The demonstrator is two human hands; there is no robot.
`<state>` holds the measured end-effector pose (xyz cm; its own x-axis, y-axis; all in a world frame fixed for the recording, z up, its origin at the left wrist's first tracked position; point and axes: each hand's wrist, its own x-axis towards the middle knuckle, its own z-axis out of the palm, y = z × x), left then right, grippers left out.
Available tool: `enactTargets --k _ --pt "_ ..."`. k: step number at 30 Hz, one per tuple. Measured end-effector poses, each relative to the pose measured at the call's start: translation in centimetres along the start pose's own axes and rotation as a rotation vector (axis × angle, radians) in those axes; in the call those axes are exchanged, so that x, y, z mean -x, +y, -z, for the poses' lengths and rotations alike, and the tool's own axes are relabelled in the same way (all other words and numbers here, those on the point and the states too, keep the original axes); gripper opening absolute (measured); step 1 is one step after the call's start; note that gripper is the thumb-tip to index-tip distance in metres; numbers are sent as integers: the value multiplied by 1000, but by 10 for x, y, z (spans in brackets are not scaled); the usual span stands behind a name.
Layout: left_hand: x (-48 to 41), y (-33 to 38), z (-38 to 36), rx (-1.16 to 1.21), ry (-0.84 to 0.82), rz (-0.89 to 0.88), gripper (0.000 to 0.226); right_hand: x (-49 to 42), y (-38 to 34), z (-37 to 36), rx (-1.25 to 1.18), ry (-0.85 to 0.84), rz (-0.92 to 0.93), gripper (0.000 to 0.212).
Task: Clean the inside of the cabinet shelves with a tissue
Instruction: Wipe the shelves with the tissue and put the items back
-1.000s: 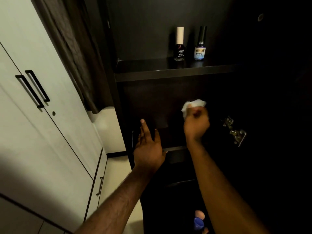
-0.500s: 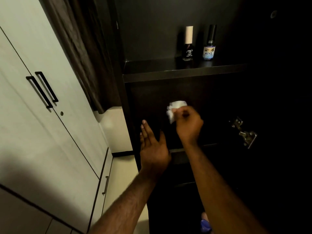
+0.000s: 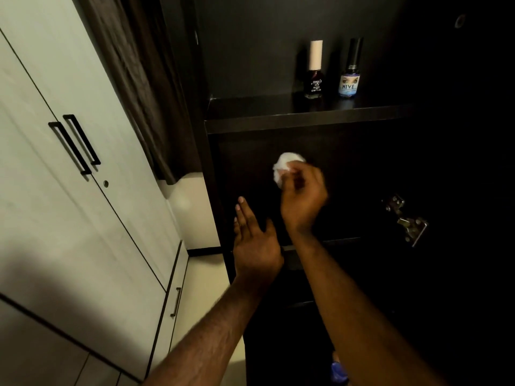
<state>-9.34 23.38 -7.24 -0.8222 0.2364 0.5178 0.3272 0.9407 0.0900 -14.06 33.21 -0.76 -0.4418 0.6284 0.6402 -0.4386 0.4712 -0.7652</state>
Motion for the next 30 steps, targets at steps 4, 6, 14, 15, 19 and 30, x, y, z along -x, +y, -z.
enactTargets --k 4,6,14,15,19,30 --pt "9 -12 -5 37 -115 16 70 27 -27 -31 57 -514 312 17" --pt "12 -11 -3 16 -123 35 64 25 -26 -34 154 -648 363 21" --pt "2 -5 -8 -52 -59 13 72 -6 11 19 38 88 41 20" --pt "2 -4 -8 -69 -70 11 74 -14 18 28 68 199 -2 23" --pt "0 -1 -7 -96 -82 28 75 -33 35 43 136 352 -120 43" --pt "0 1 -5 -45 -55 17 72 10 9 19 309 -364 342 64"
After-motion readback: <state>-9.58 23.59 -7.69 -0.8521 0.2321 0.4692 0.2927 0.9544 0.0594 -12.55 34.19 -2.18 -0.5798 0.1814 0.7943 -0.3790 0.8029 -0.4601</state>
